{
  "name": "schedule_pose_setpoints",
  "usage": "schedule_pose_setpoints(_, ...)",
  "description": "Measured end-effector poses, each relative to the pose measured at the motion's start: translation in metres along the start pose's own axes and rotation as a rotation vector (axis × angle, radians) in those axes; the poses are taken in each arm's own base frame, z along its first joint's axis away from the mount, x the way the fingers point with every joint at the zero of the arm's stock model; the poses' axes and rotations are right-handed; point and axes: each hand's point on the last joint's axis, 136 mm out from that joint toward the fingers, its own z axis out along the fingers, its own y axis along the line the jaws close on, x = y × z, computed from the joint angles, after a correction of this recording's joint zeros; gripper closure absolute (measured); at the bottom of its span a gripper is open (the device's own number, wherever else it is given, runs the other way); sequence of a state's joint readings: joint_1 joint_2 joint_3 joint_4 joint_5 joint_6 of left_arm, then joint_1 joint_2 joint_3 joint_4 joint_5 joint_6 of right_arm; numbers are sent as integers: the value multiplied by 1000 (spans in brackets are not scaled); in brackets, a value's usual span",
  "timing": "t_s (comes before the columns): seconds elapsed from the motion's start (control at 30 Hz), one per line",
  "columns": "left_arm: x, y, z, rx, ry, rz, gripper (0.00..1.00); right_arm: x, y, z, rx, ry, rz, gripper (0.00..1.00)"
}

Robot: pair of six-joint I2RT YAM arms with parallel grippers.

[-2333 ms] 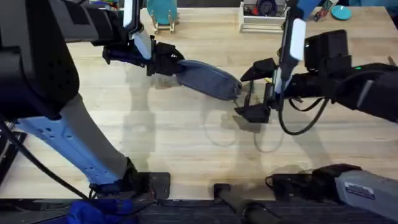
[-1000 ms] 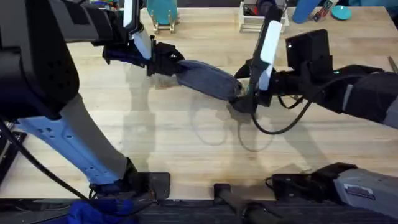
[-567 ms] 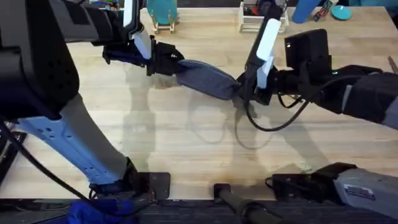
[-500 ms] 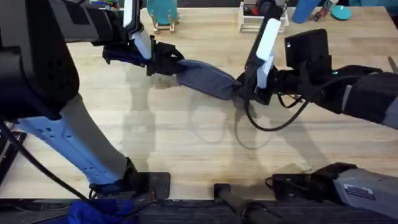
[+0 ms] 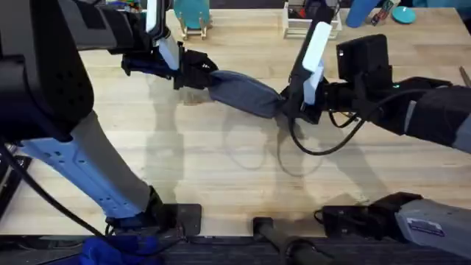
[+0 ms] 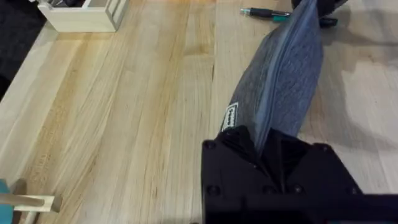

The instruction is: Unzip the bag, pick up the pens from the table one at a time and place them inside, then zip the bag closed.

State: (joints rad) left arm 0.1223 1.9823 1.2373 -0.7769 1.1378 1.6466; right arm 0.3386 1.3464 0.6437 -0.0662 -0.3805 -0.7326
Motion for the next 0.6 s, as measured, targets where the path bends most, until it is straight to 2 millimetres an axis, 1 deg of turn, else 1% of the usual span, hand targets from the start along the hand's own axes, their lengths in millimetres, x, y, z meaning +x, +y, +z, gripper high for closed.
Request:
schedule_pose_setpoints(0.13,0,0,0,0,0,0,959,-1,0,-3,8,5,-4,970)
schedule_pose_setpoints(0.47,-6,-3,6,17,-15,7,959,-5,-2,-26,67,23,-18,970)
schedule_pose_setpoints(0.6,-6,-3,6,18,-19,7,959,-6,-3,-29,78,22,-21,970)
